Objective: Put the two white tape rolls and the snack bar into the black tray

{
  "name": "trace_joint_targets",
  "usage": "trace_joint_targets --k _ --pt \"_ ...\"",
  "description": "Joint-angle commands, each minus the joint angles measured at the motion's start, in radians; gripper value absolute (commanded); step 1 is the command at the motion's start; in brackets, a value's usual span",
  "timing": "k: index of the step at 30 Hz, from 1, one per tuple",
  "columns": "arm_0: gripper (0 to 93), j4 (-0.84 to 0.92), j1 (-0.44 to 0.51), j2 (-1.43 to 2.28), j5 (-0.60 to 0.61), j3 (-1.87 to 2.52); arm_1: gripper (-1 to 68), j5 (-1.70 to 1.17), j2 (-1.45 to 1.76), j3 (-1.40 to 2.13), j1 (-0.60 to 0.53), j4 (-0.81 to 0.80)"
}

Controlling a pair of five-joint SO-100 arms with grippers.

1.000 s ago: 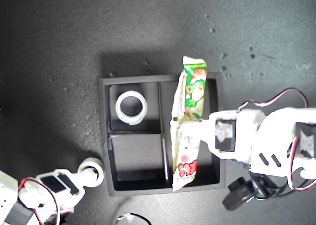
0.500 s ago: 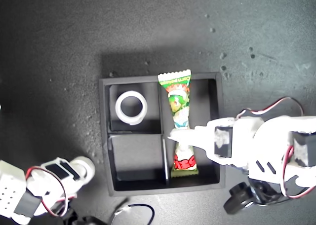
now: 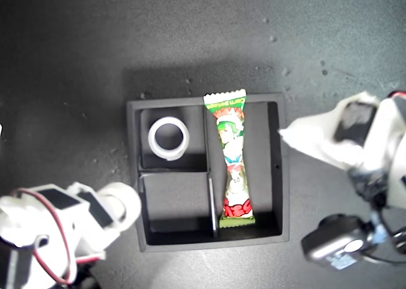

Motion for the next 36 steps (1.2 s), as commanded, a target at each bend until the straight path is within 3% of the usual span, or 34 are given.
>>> trace_joint_targets --k 1,8,13,18,23,27,33,36 --pt "0.2 0.037 -0.008 -0.160 0.035 -0.232 -0.6 0.156 0.190 0.115 0.018 0.057" --pt "0.2 0.209 0.009 -0.611 0.015 -0.769 -0.7 0.339 0.508 0.486 0.028 0.043" --pt "0.9 0.209 0.006 -0.696 -0.014 -0.795 -0.7 0.376 0.638 0.630 -0.012 0.008" --pt "14.4 0.209 0.023 -0.701 -0.069 -0.753 -0.7 0.446 0.870 0.979 -0.054 -0.117" --pt "18.6 0.209 0.057 -0.638 -0.100 -0.712 -0.7 0.512 1.215 1.433 -0.075 -0.270" --pt "17.4 0.209 0.049 -0.500 -0.094 -0.606 -0.7 0.546 1.447 1.743 -0.095 -0.351" --pt "0.5 0.209 -0.003 -0.195 -0.084 -0.341 -0.7 0.528 1.759 2.171 -0.107 -0.474" --pt "0.1 0.206 -0.040 0.018 -0.071 -0.150 -0.7 0.474 1.881 2.361 -0.097 -0.548"
